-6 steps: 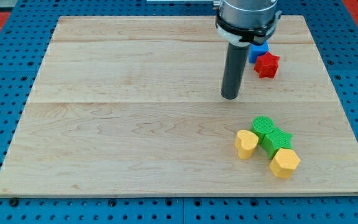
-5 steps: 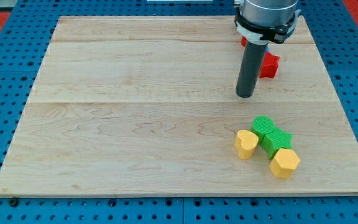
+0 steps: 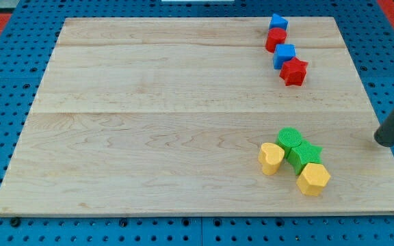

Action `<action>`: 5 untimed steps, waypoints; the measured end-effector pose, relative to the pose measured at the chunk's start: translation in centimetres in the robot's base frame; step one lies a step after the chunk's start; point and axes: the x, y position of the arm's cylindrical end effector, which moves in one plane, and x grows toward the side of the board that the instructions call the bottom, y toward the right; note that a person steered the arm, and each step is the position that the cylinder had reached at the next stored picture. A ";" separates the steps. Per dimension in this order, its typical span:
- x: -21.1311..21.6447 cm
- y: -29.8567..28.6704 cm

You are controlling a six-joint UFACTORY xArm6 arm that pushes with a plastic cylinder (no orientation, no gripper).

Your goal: Move your arm to the bottom left

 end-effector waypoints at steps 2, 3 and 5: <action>3.4 0.7; 4.9 0.2; 5.9 0.4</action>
